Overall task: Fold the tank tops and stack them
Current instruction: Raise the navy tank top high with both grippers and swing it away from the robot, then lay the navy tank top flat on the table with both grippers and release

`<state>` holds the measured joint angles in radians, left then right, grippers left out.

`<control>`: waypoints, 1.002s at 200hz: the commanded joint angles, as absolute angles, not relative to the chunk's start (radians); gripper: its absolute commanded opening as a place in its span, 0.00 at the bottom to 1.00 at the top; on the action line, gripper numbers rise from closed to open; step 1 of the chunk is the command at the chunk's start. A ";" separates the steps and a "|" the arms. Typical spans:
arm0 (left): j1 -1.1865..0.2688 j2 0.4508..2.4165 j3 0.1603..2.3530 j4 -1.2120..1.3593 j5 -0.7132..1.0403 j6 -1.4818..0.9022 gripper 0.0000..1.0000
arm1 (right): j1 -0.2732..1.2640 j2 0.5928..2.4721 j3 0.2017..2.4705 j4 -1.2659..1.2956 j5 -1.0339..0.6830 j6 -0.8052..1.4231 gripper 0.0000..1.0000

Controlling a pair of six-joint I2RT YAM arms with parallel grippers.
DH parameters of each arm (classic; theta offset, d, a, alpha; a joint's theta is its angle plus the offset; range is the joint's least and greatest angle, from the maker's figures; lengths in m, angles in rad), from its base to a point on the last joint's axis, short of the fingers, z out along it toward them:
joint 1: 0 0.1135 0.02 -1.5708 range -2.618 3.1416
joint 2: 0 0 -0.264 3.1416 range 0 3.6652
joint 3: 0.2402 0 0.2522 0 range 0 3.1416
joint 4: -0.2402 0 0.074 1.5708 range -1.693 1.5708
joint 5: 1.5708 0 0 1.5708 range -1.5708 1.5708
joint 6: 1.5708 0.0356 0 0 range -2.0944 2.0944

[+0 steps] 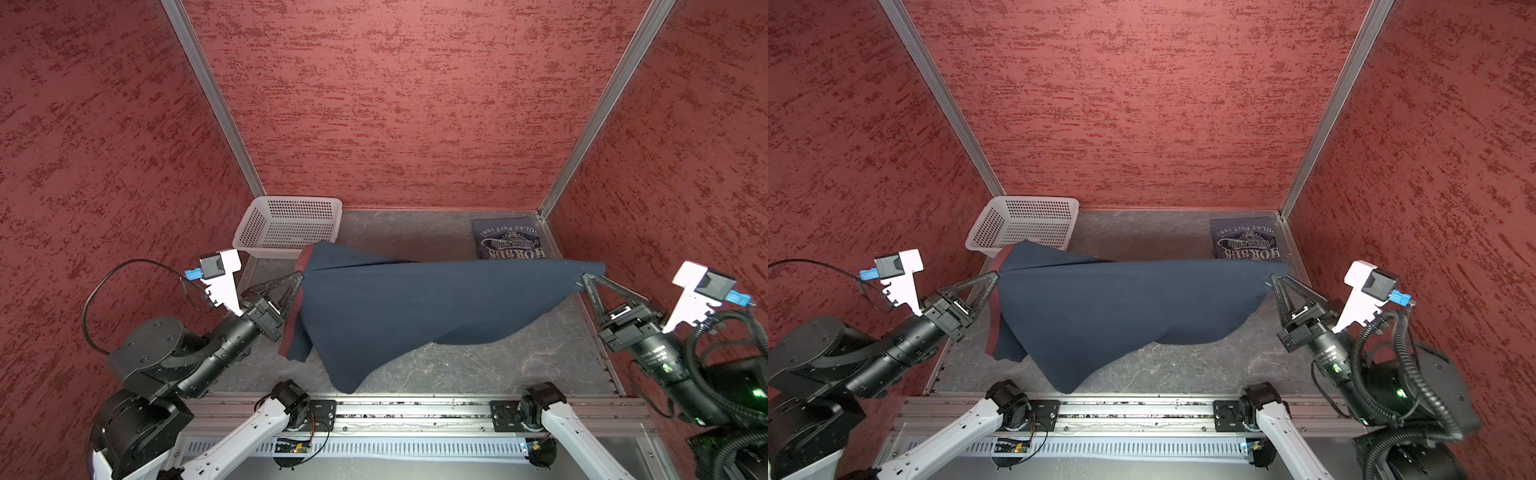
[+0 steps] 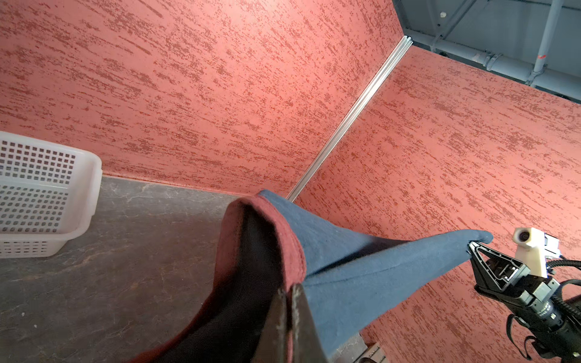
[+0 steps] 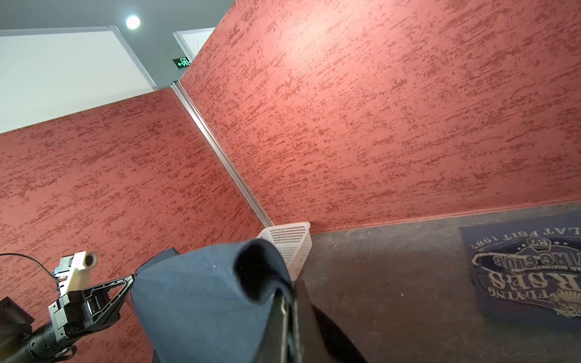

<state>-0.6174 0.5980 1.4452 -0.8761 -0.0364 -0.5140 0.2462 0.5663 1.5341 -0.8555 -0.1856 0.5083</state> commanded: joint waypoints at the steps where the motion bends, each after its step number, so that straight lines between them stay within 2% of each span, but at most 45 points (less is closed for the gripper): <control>1: -0.612 0.716 1.439 -0.901 -0.138 -0.467 0.00 | 0.248 0.658 1.492 -0.861 -0.002 0.489 0.00; 32: -0.586 0.935 1.349 -0.852 -0.193 -0.486 0.00 | 0.248 0.774 1.332 -0.778 0.107 0.483 0.00; 81: -0.386 1.399 1.257 -0.650 0.008 -0.519 0.00 | 0.200 1.064 1.084 -0.490 0.072 0.500 0.00; 93: -0.366 1.524 1.302 -0.619 0.058 -0.501 0.10 | 0.174 1.170 1.064 -0.421 0.054 0.507 0.00; 98: -0.361 1.590 1.335 -0.622 0.071 -0.497 0.19 | 0.159 1.215 1.066 -0.401 0.051 0.512 0.00; 100: -0.361 1.612 1.350 -0.627 0.075 -0.494 0.23 | 0.155 1.235 1.068 -0.393 0.051 0.513 0.02; 107: -0.355 1.679 1.406 -0.657 0.088 -0.487 0.39 | 0.136 1.300 1.087 -0.384 0.048 0.519 0.19; 121: -0.344 1.786 1.514 -0.736 0.074 -0.469 0.62 | 0.109 1.405 1.153 -0.422 0.074 0.531 0.53; 132: -0.335 1.807 1.553 -0.786 0.043 -0.460 0.75 | 0.103 1.447 1.206 -0.473 0.096 0.531 0.66; 145: -0.333 1.758 1.524 -0.793 -0.002 -0.454 0.85 | 0.105 1.448 1.212 -0.492 0.068 0.526 0.72; 153: -0.333 1.710 1.478 -0.793 -0.033 -0.456 0.87 | 0.106 1.434 1.192 -0.490 0.036 0.526 0.74; 200: -0.309 1.386 1.056 -0.797 -0.152 -0.572 0.80 | 0.229 1.201 0.953 -0.521 -0.073 0.571 0.73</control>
<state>-0.3347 1.5078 1.2308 -0.7528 -0.0719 -0.4984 0.1566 1.3098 1.0554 -0.4992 -0.0010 0.5247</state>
